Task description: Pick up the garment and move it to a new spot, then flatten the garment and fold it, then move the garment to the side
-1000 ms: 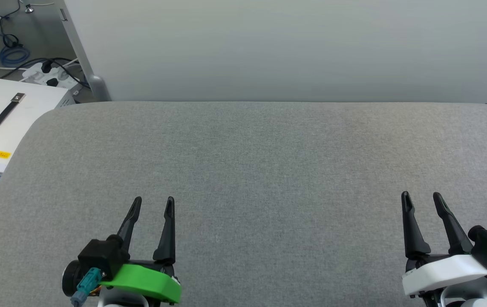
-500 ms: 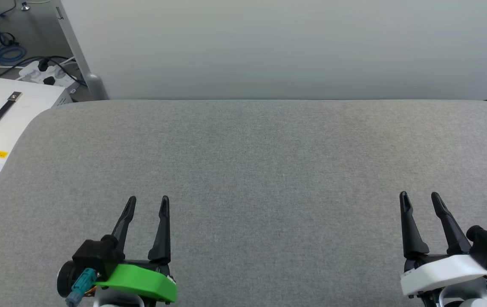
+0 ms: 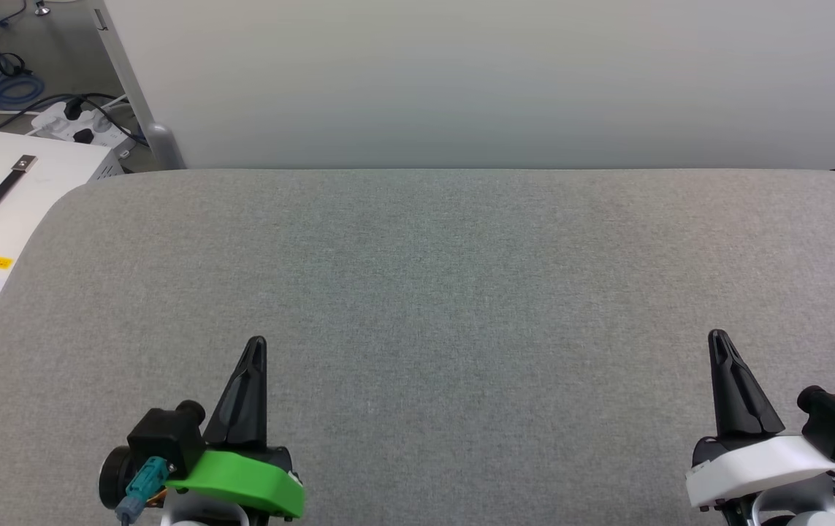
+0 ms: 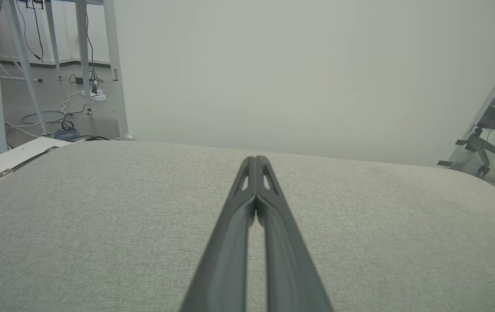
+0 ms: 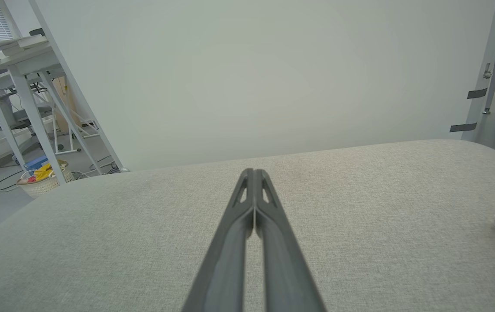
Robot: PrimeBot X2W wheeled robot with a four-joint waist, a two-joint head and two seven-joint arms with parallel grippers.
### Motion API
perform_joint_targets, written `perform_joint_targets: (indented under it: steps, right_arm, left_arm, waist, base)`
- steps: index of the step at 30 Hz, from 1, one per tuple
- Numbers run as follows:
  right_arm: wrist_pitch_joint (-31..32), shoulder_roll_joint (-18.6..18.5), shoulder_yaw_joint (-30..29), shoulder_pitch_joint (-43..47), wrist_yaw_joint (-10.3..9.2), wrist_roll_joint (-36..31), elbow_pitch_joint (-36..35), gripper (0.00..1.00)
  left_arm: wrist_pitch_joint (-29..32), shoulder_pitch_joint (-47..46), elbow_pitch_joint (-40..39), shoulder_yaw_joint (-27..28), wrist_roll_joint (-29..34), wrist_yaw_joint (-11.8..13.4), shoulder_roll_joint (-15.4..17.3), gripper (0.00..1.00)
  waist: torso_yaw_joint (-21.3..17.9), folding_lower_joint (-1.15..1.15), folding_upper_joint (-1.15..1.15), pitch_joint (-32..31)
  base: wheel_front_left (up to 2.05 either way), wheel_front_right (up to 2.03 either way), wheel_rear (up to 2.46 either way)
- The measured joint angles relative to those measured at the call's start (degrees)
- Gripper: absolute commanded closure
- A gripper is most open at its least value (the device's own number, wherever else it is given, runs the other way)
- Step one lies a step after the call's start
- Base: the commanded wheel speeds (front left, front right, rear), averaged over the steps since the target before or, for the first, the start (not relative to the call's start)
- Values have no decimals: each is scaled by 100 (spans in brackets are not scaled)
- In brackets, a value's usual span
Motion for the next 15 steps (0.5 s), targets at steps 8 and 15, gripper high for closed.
perform_joint_targets:
  steps: [8,15]
  right_arm:
    - [63,1,2,-2,0,-96,-1,100]
    - [120,1,7,-4,0,-205,-2,100]
  left_arm:
    - [92,-2,-26,13,62,43,0,100]
    - [183,-3,-59,27,119,93,0,100]
  waist:
    - [-7,0,0,3]
    - [-13,0,0,5]
  base:
    - [0,0,0]
    - [0,0,0]
